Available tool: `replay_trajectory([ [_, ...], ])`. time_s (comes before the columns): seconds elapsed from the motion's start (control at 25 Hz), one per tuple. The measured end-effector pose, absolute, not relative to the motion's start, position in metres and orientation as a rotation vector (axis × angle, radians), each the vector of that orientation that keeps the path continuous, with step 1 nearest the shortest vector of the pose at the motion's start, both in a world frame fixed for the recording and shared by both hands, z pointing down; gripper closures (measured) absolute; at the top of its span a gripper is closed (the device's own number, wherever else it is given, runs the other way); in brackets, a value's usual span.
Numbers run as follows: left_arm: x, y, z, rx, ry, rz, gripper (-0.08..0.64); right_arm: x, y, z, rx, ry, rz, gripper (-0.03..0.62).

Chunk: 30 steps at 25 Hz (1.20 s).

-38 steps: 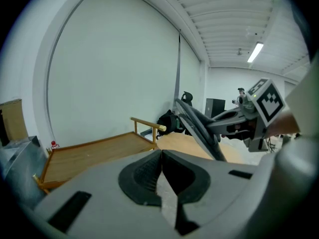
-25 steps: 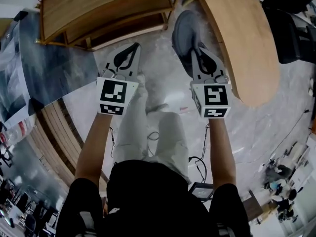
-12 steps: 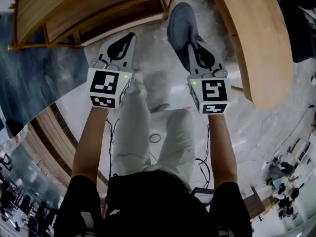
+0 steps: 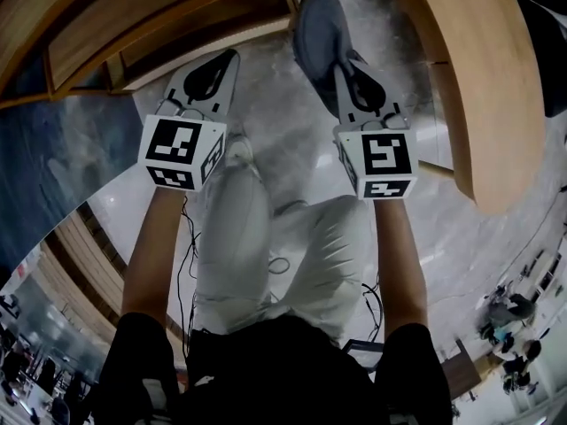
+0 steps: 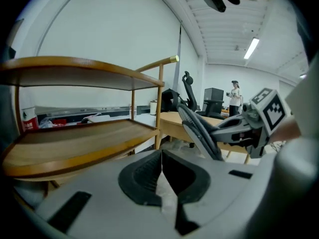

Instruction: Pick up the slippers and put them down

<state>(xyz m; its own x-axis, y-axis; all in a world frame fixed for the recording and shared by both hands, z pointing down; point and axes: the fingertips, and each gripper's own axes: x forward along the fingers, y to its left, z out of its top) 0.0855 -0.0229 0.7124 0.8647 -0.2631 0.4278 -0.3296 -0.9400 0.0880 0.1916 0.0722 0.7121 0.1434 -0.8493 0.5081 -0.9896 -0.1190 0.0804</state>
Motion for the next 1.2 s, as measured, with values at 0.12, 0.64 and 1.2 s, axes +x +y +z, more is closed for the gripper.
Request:
replay_trajectory([
  [0.12, 0.089, -0.025, 0.739, 2.861, -0.441, 0.600, 0.554, 0.194, 0.078, 0.748, 2.043, -1.738, 0.507, 0.582],
  [0.64, 0.100, -0.039, 0.847, 2.915, -0.391, 0.590, 0.554, 0.186, 0.067, 0.868, 2.030, -1.736, 0.540, 0.581],
  [1.2, 0.101, -0.048, 0.931, 2.914, -0.393, 0.631, 0.554, 0.189, 0.054, 0.939, 2.007, -1.741, 0.522, 0.581],
])
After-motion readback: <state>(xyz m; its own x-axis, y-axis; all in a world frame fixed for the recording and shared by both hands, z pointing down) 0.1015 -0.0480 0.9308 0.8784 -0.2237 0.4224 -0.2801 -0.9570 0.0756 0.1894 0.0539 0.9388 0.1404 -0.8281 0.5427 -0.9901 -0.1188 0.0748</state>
